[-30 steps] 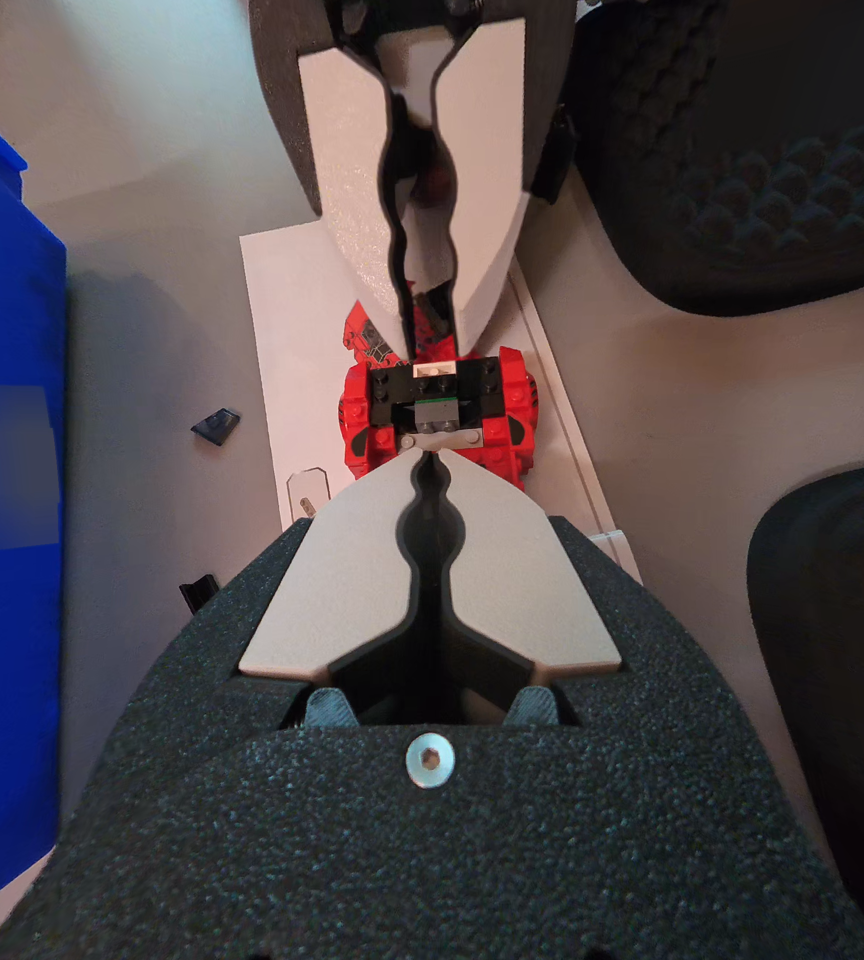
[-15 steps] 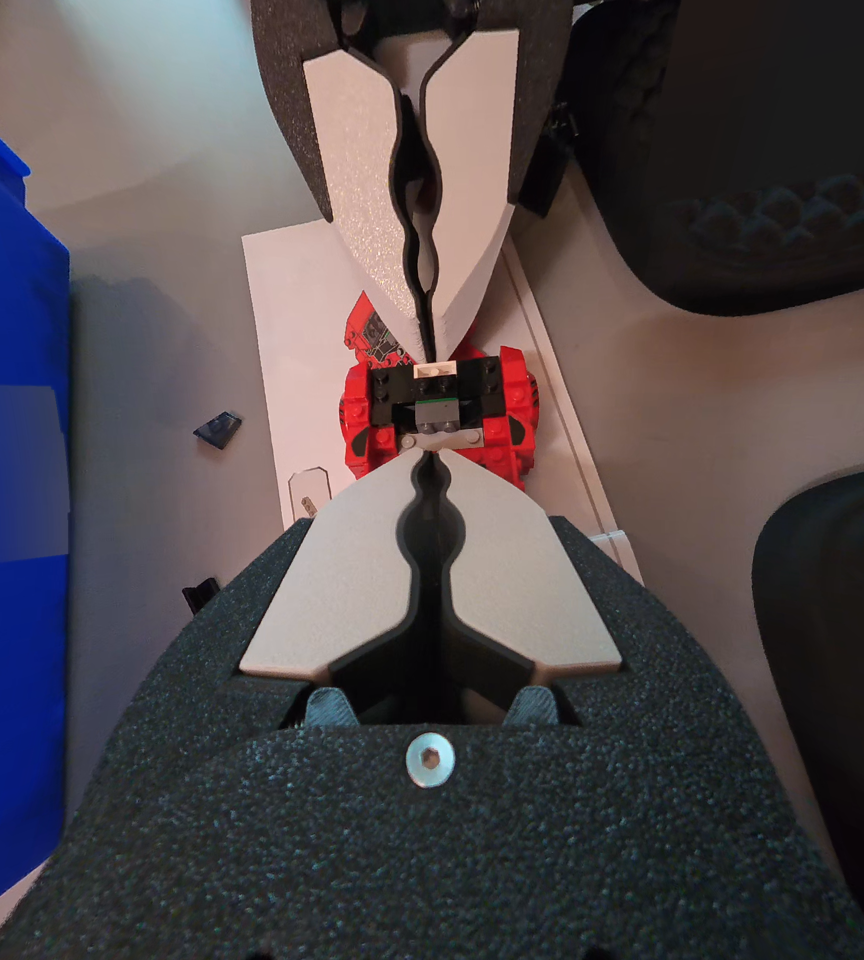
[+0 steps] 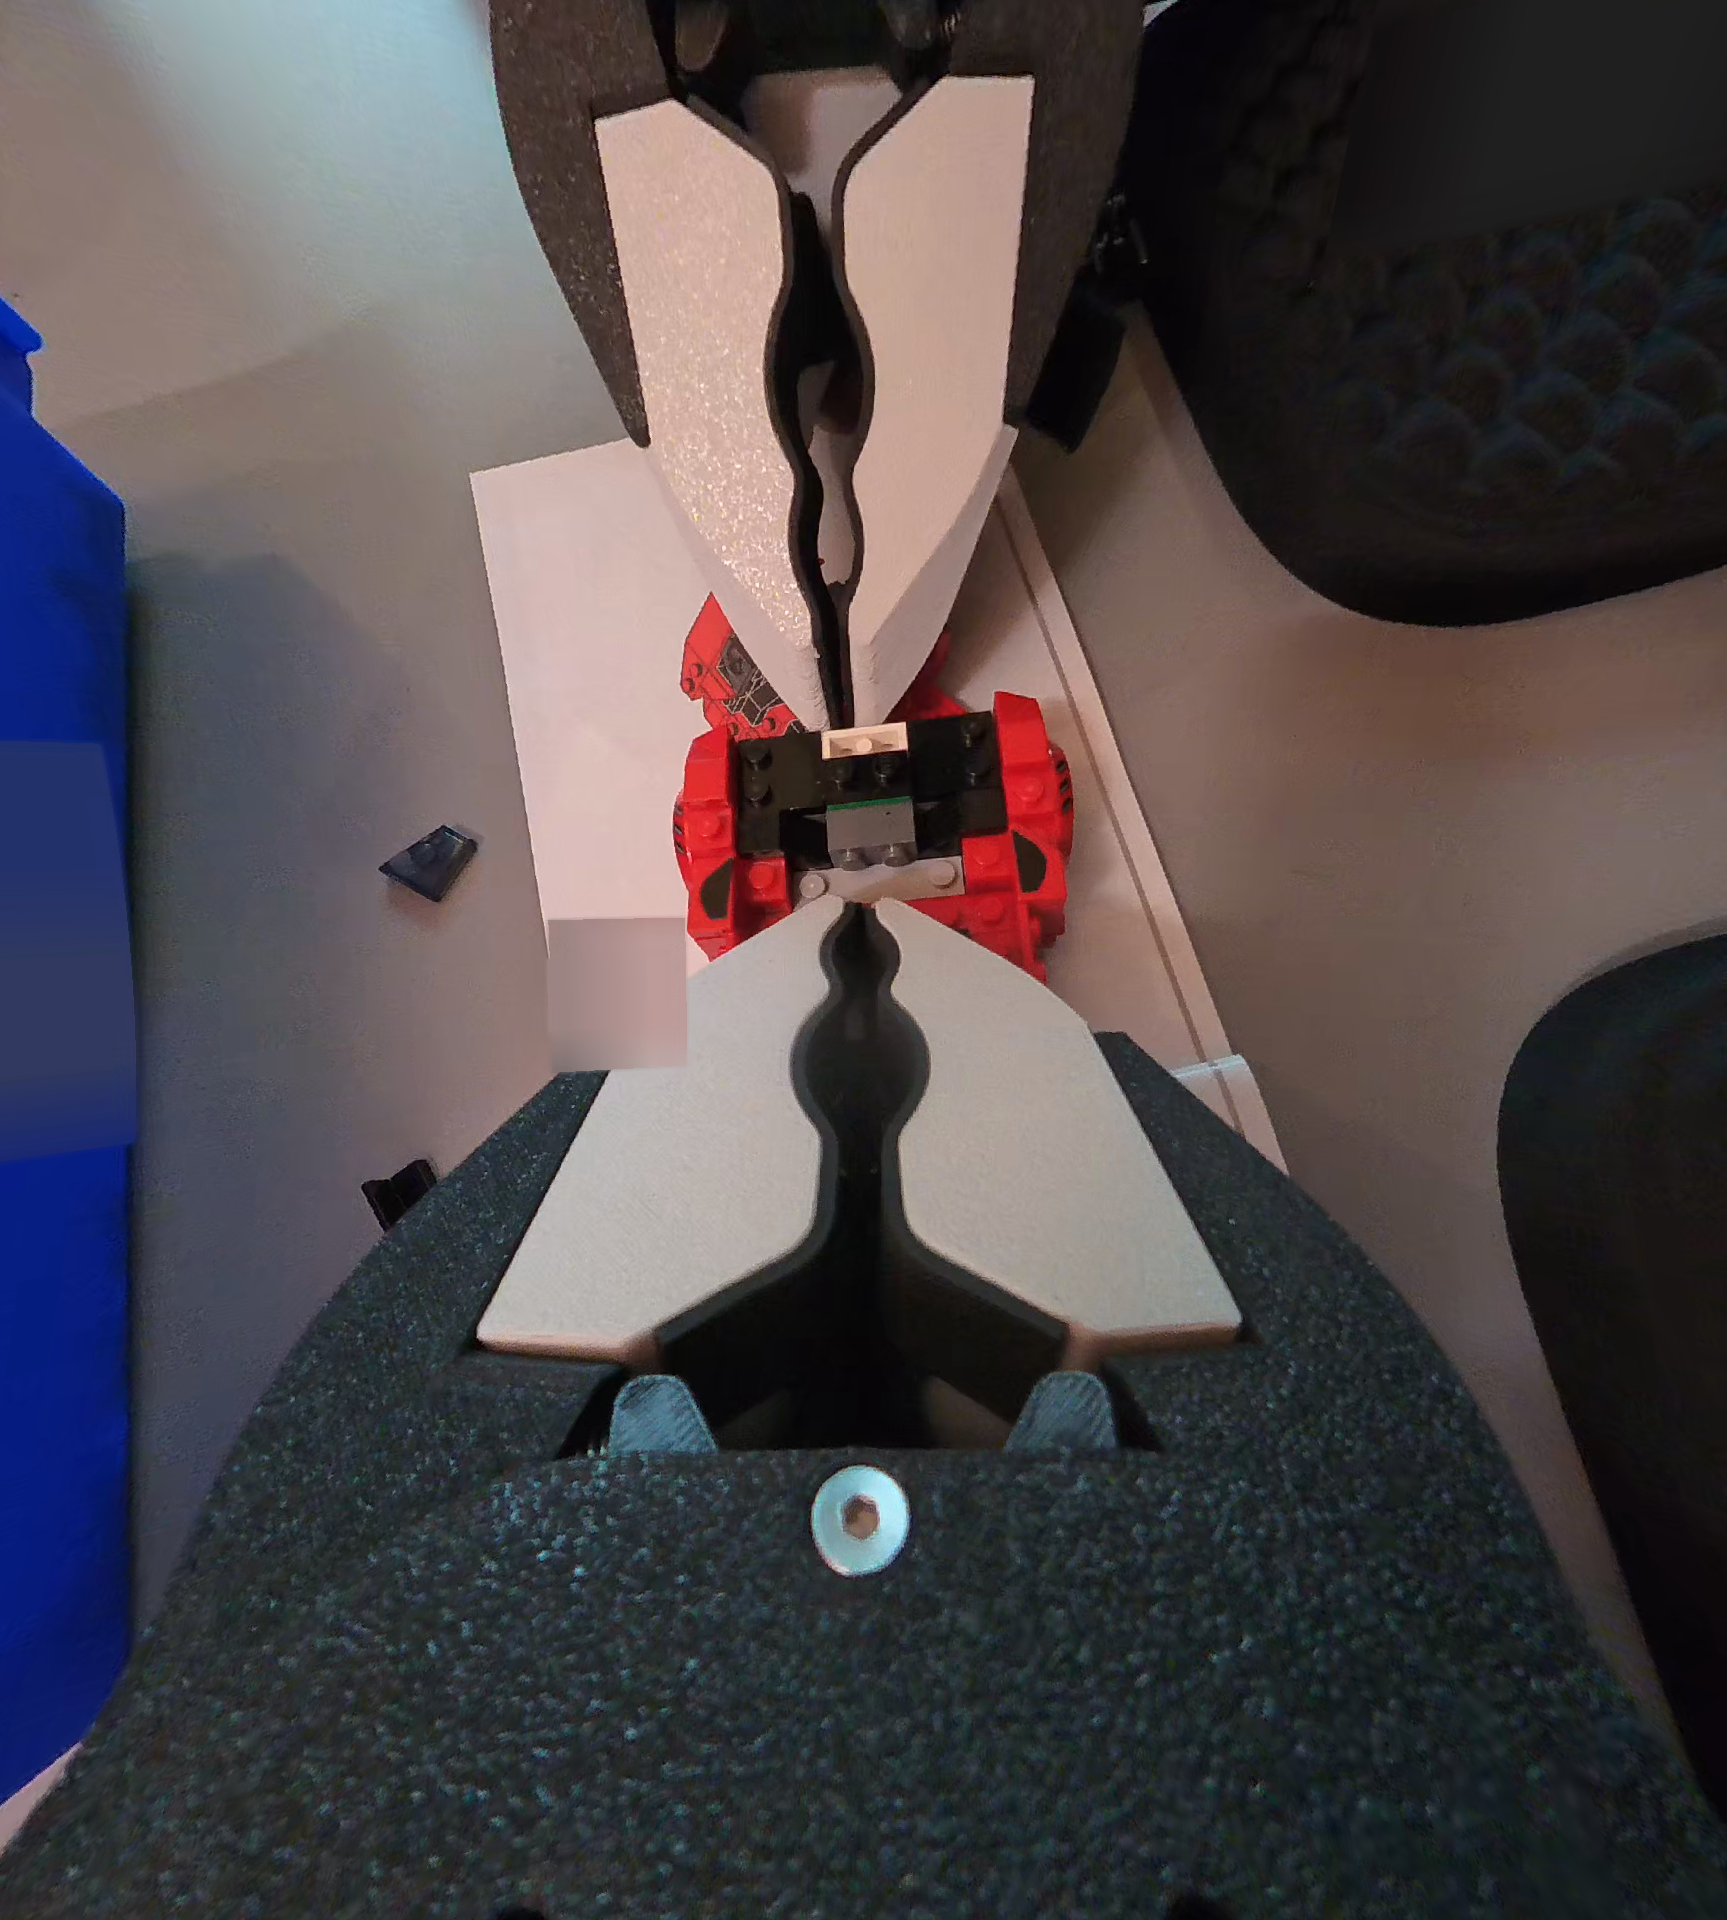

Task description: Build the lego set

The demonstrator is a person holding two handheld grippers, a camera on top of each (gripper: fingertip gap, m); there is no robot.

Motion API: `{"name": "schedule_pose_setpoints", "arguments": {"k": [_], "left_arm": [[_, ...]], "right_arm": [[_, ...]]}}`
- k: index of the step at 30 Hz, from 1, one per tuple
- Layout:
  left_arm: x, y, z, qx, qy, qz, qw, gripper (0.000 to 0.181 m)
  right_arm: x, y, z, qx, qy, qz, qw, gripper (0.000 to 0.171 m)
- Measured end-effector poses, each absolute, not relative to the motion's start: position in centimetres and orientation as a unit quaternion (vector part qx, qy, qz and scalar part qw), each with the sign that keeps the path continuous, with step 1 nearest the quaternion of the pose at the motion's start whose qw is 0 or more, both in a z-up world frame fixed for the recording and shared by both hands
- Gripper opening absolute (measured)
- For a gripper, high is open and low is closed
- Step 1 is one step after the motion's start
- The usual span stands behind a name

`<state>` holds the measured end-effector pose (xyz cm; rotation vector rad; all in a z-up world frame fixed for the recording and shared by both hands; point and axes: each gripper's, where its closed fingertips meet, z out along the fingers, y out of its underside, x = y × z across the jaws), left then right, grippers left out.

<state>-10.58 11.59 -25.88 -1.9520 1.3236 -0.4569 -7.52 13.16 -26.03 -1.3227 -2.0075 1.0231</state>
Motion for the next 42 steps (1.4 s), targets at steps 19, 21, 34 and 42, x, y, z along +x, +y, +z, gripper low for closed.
{"name": "schedule_pose_setpoints", "arguments": {"k": [19,21,34,42], "left_arm": [[-10.7,11.6,-25.9,-0.758,0.515,-0.171,0.362,0.0],[-10.6,11.6,-25.9,-0.757,0.516,-0.172,0.362,0.0],[-10.4,11.7,-26.0,-0.757,0.514,-0.175,0.364,0.0],[-10.3,11.7,-26.0,-0.755,0.518,-0.174,0.363,0.0]], "right_arm": [[-7.5,13.0,-25.9,-0.493,-0.74,0.386,0.247,0.003],[-7.3,13.0,-25.8,-0.495,-0.735,0.399,0.236,0.005],[-7.6,12.4,-26.4,-0.483,-0.75,0.389,0.228,0.0],[-7.2,12.7,-27.3,-0.496,-0.764,0.356,0.209,0.0]]}}
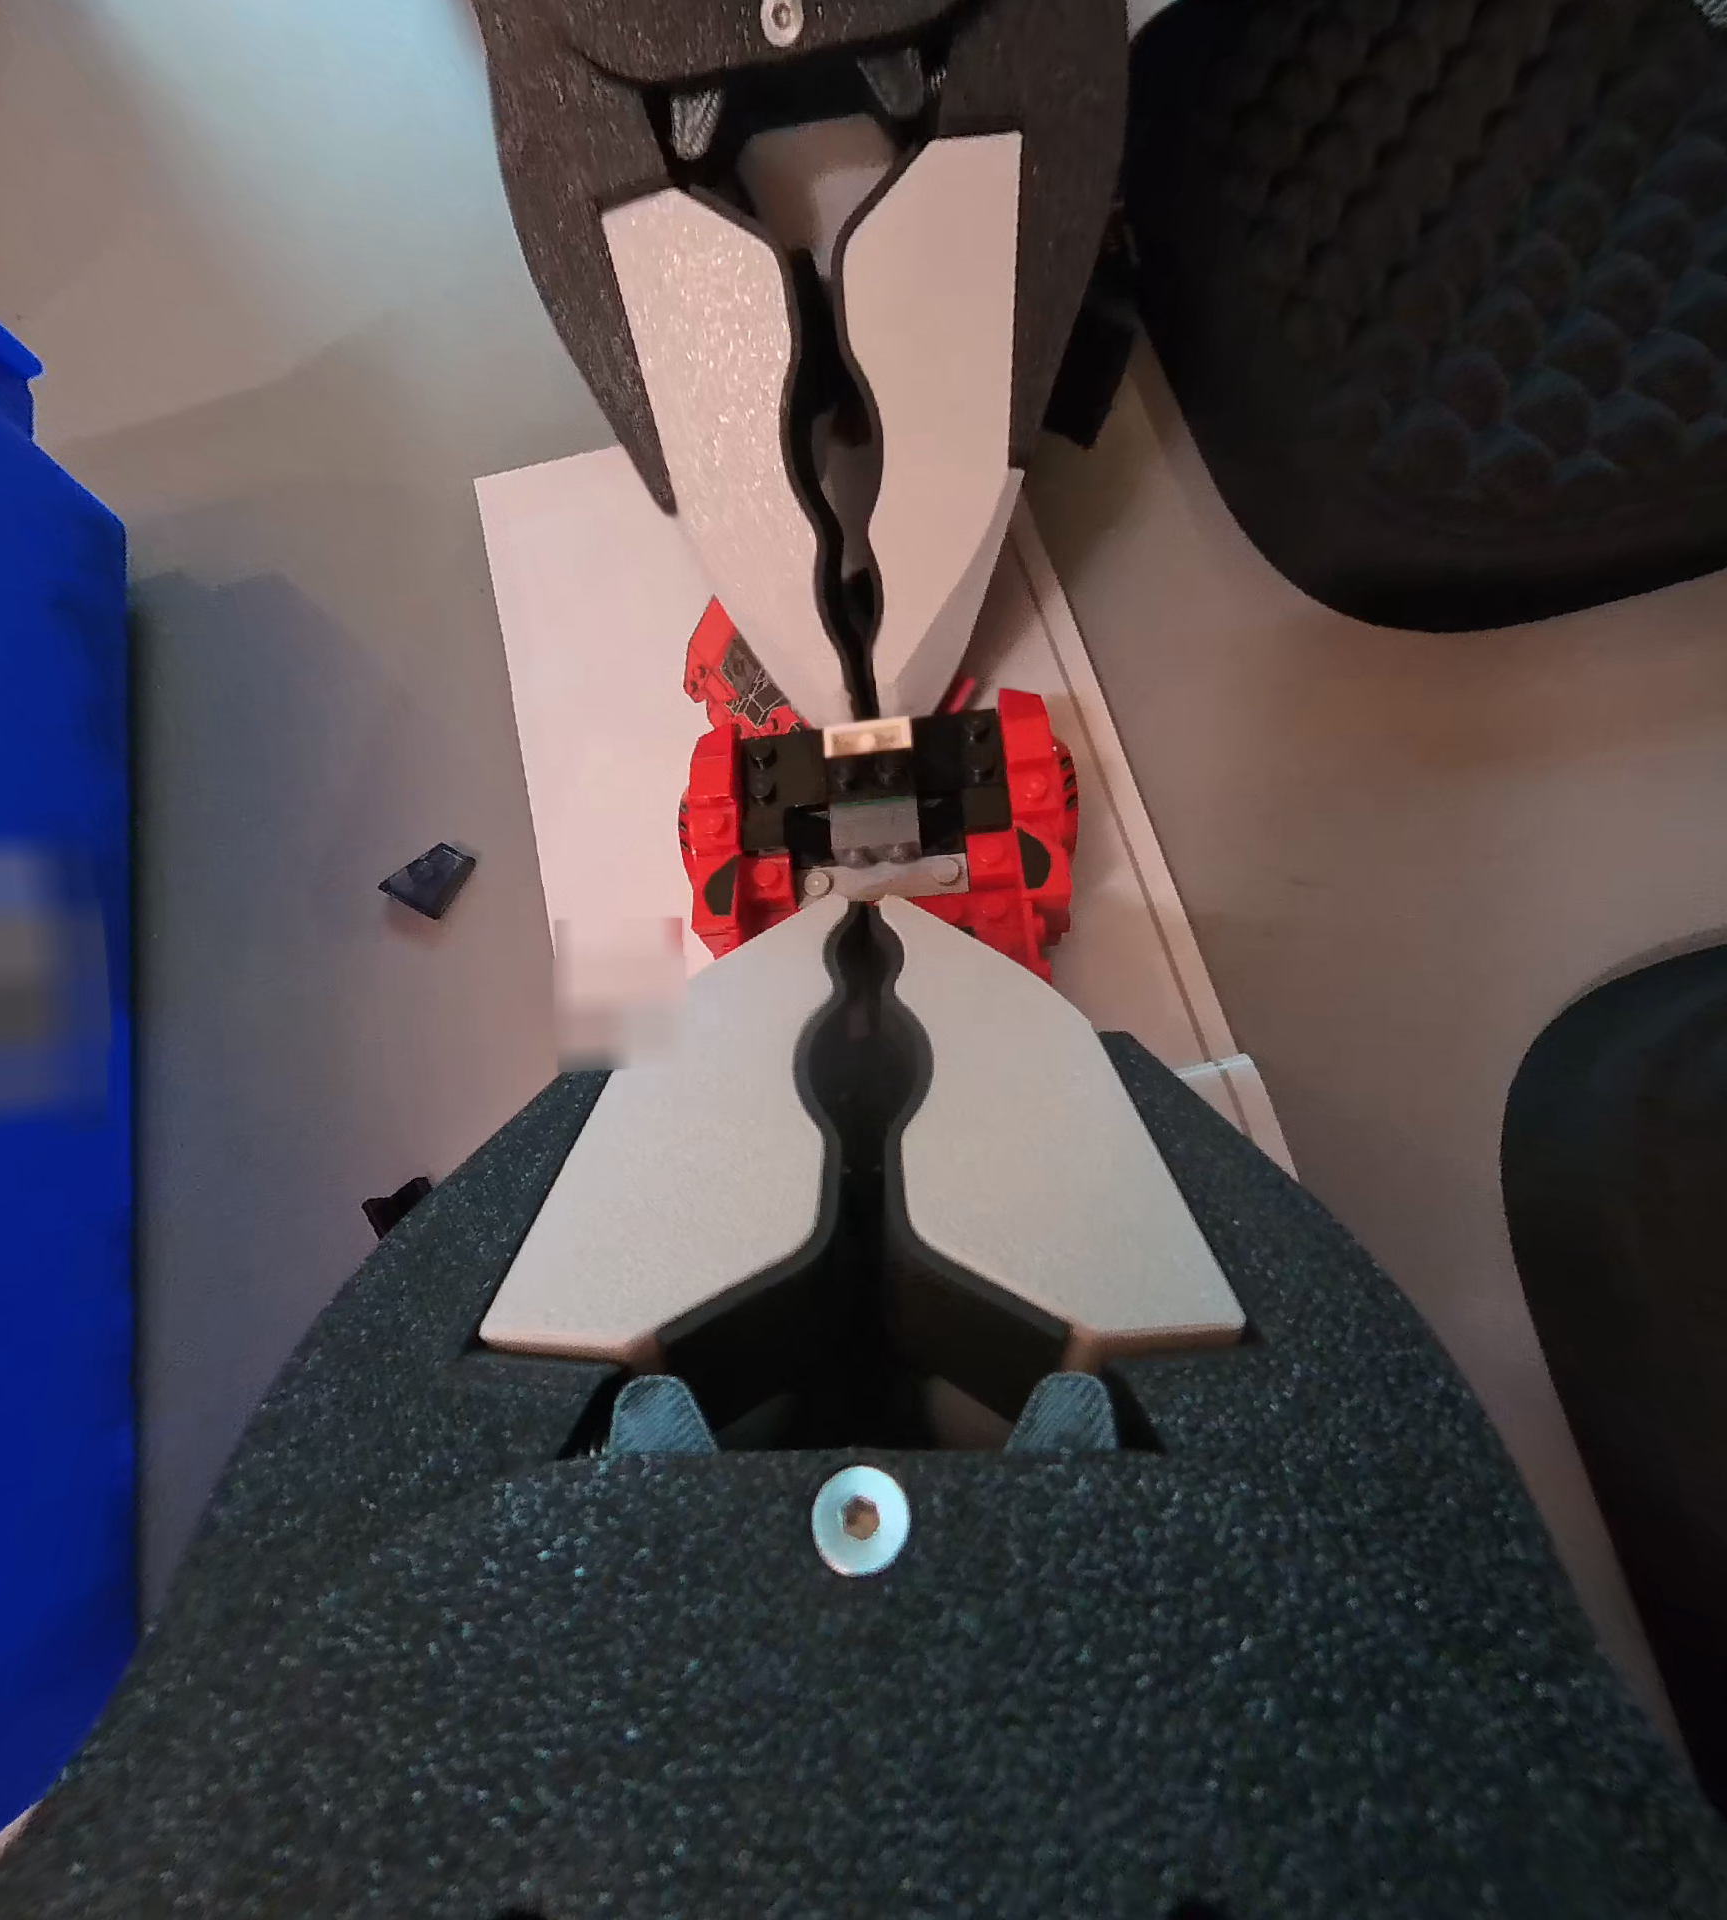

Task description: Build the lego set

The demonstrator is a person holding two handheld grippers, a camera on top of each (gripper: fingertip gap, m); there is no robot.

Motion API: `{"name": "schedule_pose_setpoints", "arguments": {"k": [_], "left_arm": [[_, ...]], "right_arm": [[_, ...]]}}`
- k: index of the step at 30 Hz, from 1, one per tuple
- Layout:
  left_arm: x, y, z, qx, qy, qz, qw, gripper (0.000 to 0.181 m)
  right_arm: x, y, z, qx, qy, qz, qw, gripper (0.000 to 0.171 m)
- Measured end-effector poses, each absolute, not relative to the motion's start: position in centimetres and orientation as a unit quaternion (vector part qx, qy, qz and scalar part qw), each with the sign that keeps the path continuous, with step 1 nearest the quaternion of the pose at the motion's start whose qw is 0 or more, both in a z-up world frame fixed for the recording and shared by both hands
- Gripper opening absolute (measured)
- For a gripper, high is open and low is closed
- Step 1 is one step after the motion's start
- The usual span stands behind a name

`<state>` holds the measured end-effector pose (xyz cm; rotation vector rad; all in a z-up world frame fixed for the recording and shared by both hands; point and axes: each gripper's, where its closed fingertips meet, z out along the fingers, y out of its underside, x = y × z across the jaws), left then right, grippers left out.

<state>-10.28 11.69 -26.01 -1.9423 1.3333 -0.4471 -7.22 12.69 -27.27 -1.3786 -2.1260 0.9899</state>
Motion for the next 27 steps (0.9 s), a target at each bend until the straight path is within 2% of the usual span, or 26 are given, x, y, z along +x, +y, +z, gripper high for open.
{"name": "schedule_pose_setpoints", "arguments": {"k": [27], "left_arm": [[-10.3,11.8,-26.1,-0.755,0.516,-0.177,0.364,0.0]], "right_arm": [[-7.6,12.9,-25.5,-0.499,-0.736,0.39,0.239,0.0]]}}
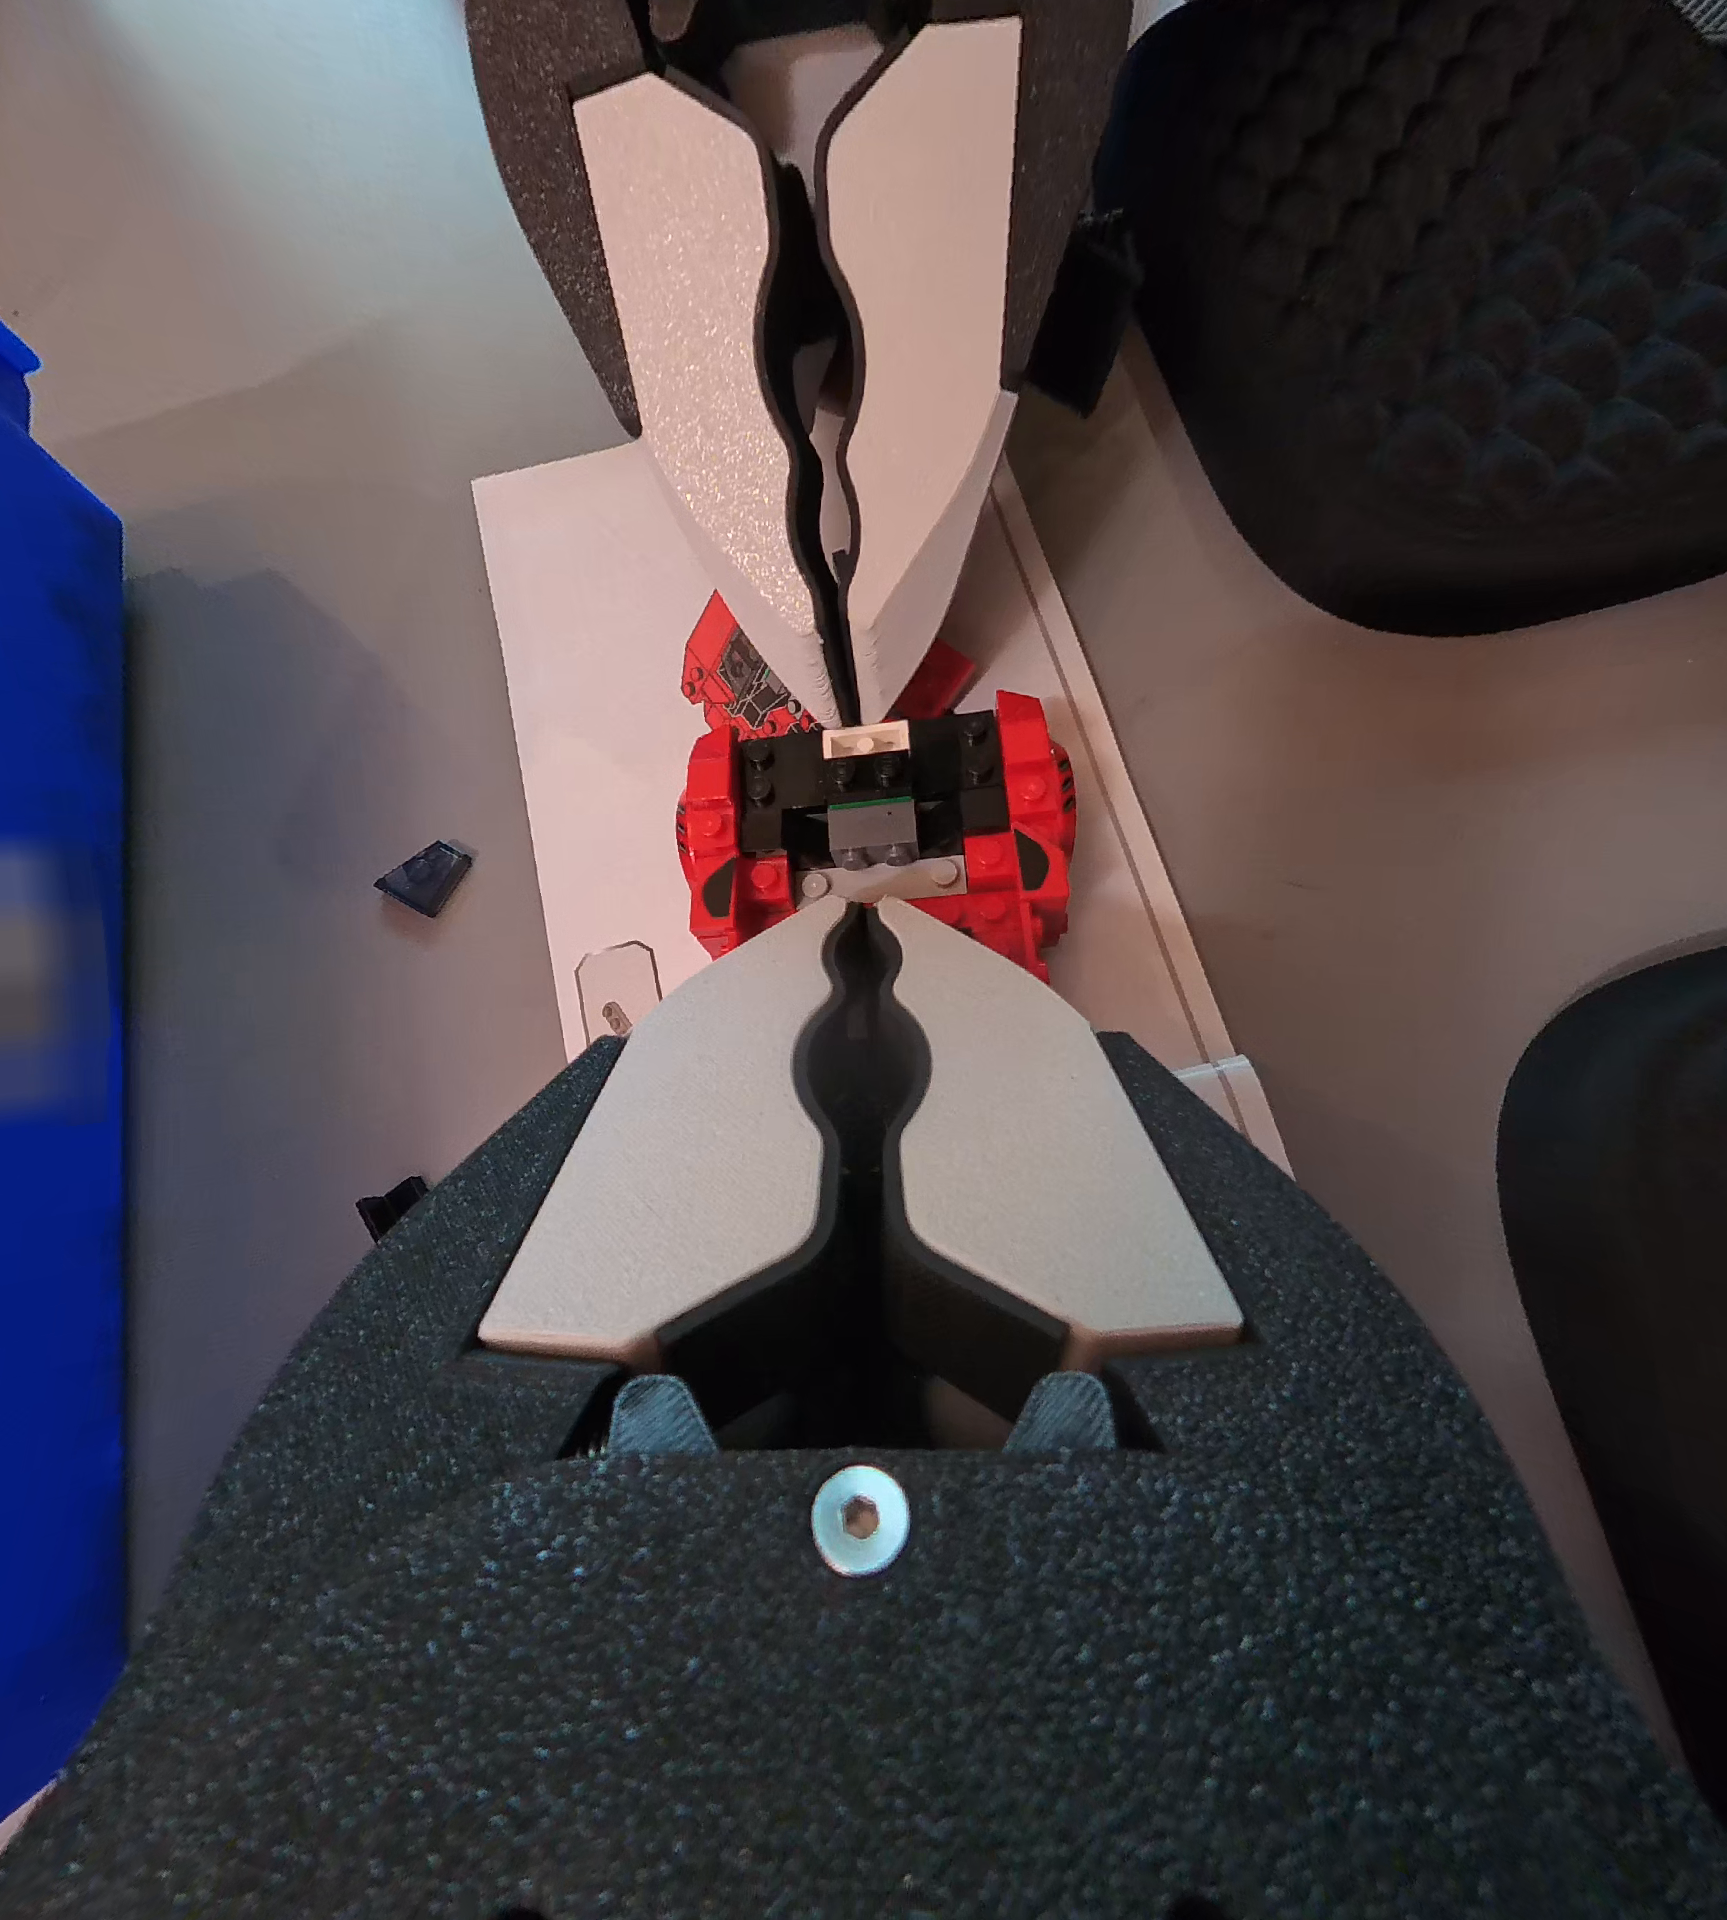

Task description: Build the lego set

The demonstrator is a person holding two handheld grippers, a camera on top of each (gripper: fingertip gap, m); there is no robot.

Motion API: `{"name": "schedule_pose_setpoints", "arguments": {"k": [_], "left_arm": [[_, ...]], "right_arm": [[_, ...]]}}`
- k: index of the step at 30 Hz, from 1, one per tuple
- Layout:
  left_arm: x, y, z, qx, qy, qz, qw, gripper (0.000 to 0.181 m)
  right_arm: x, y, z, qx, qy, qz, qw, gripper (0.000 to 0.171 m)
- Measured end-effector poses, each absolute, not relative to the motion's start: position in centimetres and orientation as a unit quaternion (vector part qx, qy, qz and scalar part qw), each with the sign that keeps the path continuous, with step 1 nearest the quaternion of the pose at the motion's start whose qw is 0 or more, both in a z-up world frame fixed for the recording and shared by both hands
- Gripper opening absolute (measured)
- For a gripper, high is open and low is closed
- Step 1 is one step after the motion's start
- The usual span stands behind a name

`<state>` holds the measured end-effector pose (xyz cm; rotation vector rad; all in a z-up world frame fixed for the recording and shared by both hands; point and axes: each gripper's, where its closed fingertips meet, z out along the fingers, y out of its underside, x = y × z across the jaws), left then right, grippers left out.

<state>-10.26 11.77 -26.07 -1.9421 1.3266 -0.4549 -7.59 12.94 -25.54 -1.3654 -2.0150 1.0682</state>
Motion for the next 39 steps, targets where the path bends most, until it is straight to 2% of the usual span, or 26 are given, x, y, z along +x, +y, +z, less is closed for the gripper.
{"name": "schedule_pose_setpoints", "arguments": {"k": [18,22,27,39], "left_arm": [[-10.4,11.8,-26.0,-0.755,0.516,-0.174,0.364,0.0],[-10.0,11.9,-26.0,-0.754,0.515,-0.178,0.367,0.0],[-10.0,11.9,-26.0,-0.753,0.515,-0.176,0.369,0.0],[-10.0,11.9,-26.0,-0.754,0.515,-0.176,0.368,0.0]], "right_arm": [[-7.8,13.0,-25.6,-0.487,-0.752,0.362,0.257,0.0],[-7.4,13.2,-25.0,-0.471,-0.752,0.38,0.26,0.007],[-7.0,12.9,-25.9,-0.471,-0.764,0.371,0.24,0.001],[-7.2,12.7,-26.1,-0.473,-0.763,0.372,0.233,0.0]]}}
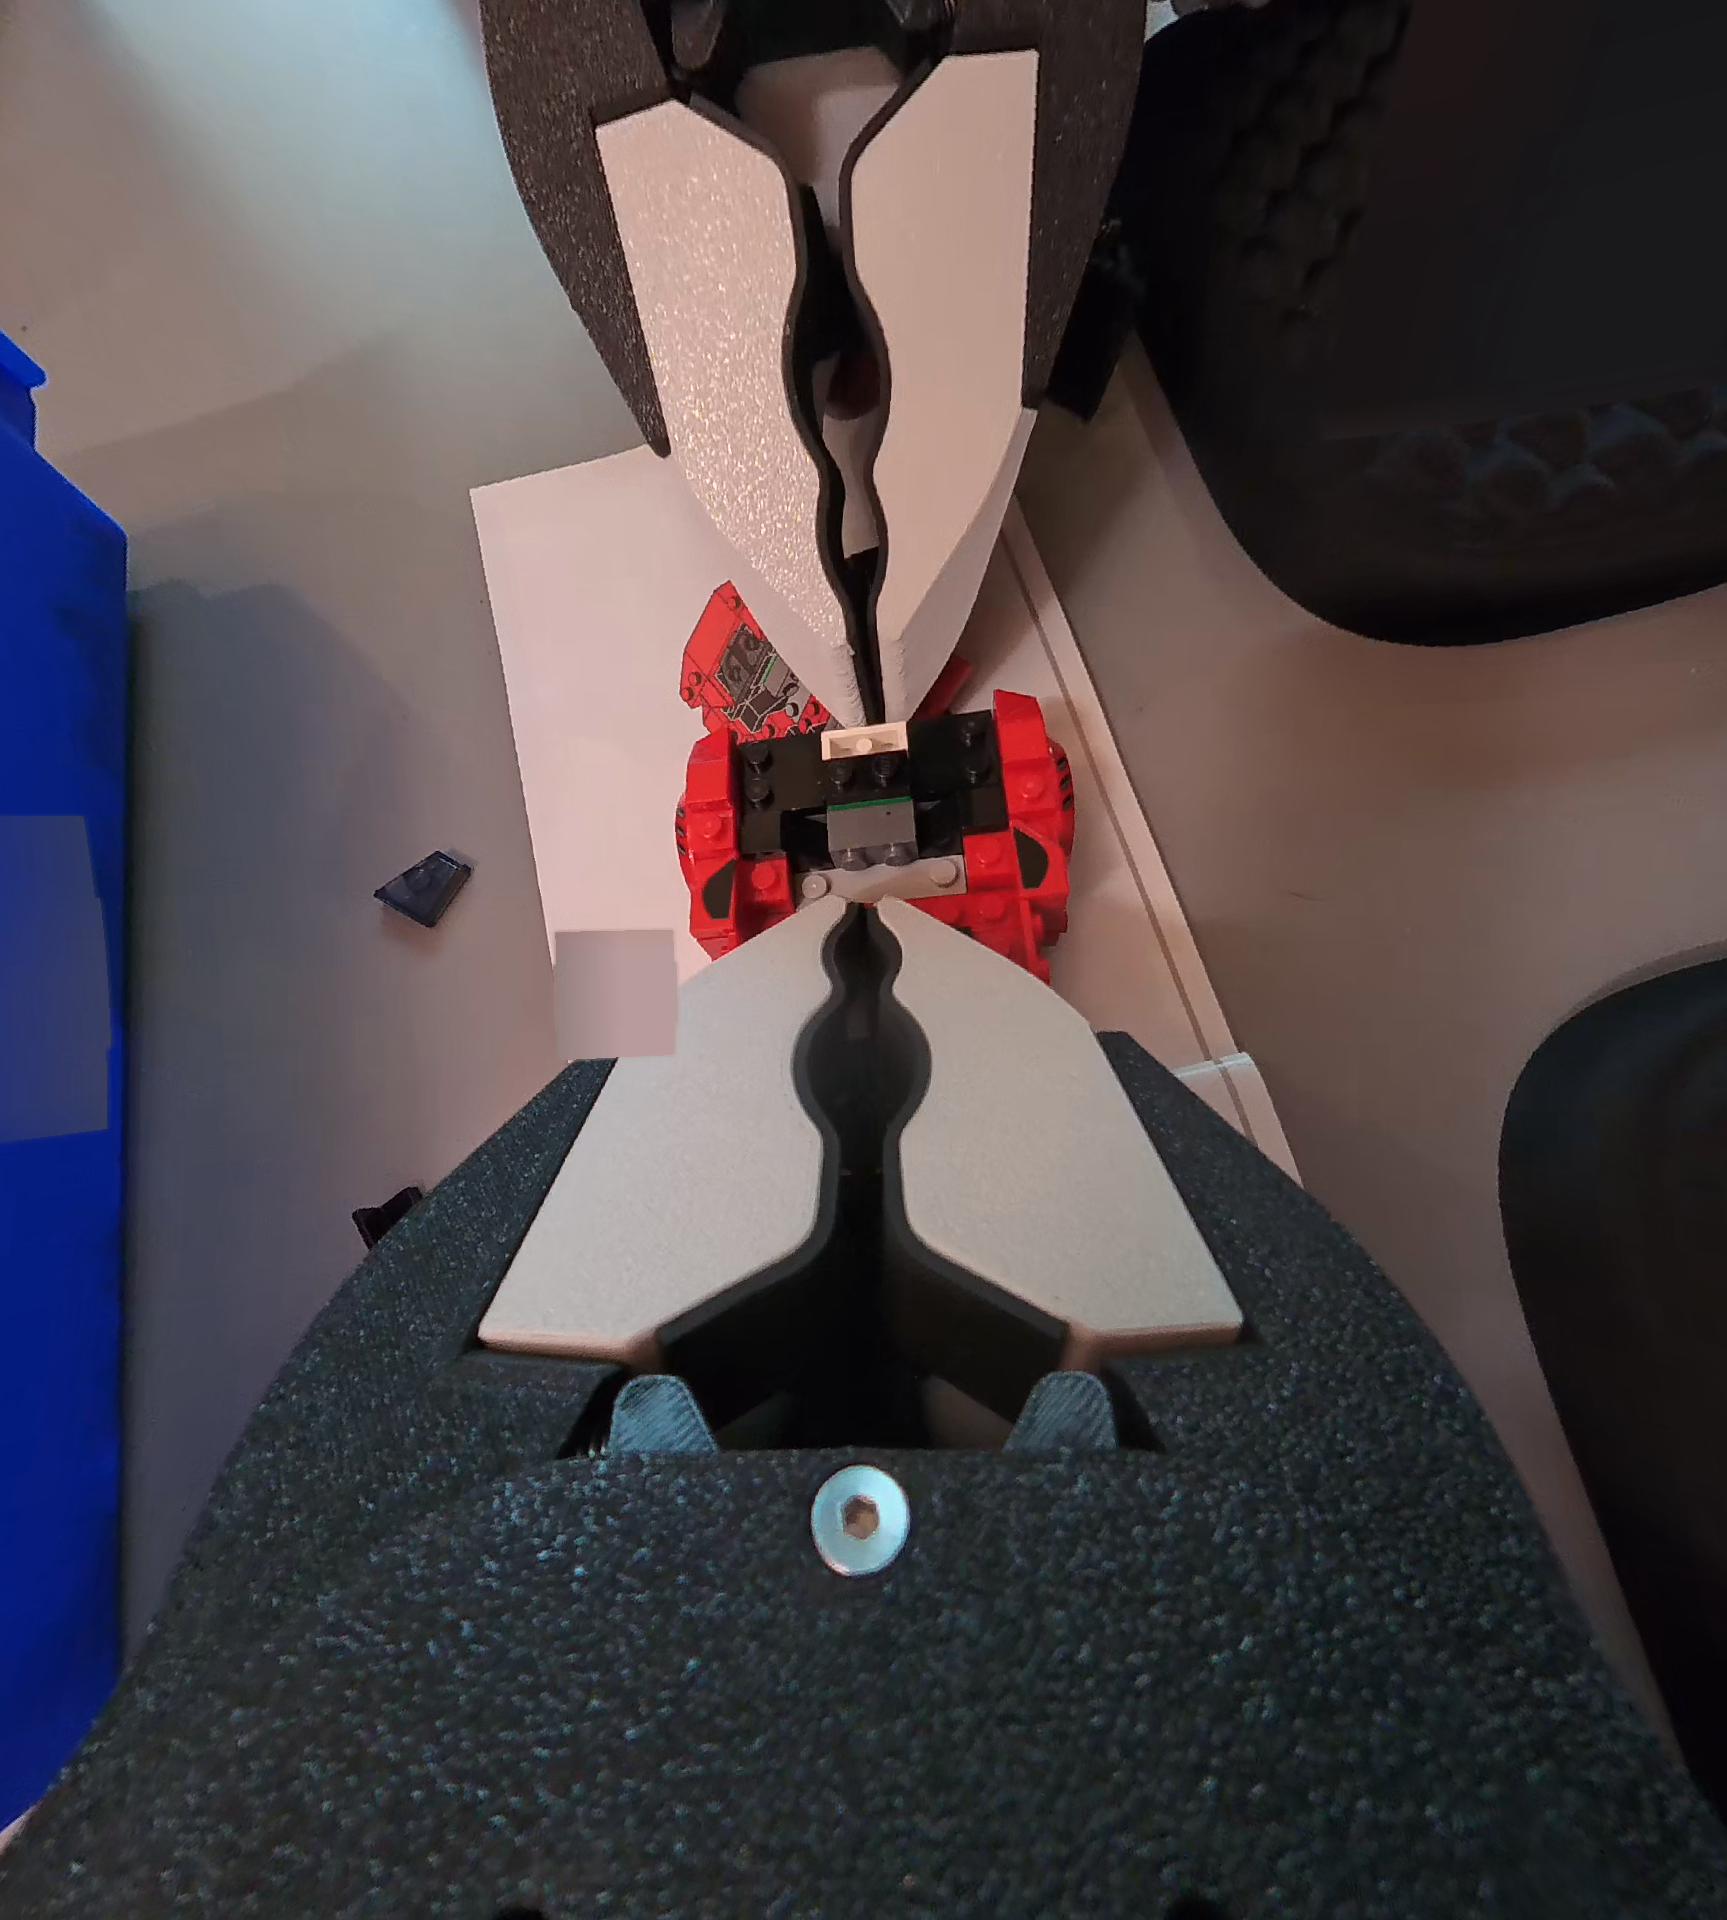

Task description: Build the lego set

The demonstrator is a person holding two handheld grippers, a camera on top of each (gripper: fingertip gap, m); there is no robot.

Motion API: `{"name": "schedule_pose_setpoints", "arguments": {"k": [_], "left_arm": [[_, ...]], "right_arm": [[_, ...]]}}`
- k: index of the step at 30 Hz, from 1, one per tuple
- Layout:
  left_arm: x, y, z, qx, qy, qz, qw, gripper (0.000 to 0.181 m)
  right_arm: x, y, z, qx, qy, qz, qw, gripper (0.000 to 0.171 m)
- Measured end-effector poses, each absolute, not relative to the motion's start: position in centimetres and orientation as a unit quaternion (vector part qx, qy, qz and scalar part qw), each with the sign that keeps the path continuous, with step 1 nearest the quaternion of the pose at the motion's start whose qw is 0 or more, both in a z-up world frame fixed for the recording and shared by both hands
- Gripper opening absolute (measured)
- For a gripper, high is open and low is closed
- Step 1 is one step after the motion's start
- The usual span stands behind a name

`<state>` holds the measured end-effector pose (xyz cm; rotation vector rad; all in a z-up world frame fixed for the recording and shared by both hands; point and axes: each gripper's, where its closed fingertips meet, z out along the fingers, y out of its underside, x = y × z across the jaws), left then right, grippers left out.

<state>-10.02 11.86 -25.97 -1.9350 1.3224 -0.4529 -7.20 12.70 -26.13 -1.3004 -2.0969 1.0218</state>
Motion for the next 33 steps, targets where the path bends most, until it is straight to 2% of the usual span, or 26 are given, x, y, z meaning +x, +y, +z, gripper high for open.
{"name": "schedule_pose_setpoints", "arguments": {"k": [19,20,23,30,33], "left_arm": [[-9.9,11.8,-26.0,-0.755,0.513,-0.176,0.368,0.0],[-9.9,11.8,-25.9,-0.755,0.513,-0.177,0.369,0.0],[-9.9,11.8,-25.9,-0.755,0.513,-0.176,0.367,0.0],[-10.0,11.7,-25.9,-0.754,0.52,-0.167,0.364,0.0],[-10.2,11.9,-25.6,-0.755,0.517,-0.161,0.369,0.012]], "right_arm": [[-6.9,13.3,-25.5,-0.478,-0.766,0.361,0.235,0.0],[-6.5,13.8,-25.1,-0.482,-0.763,0.361,0.235,0.014],[-4.9,15.0,-24.2,-0.501,-0.748,0.377,0.217,0.033],[-3.4,14.4,-26.1,-0.494,-0.783,0.338,0.166,0.036],[-3.8,13.9,-26.7,-0.483,-0.795,0.324,0.171,0.029]]}}
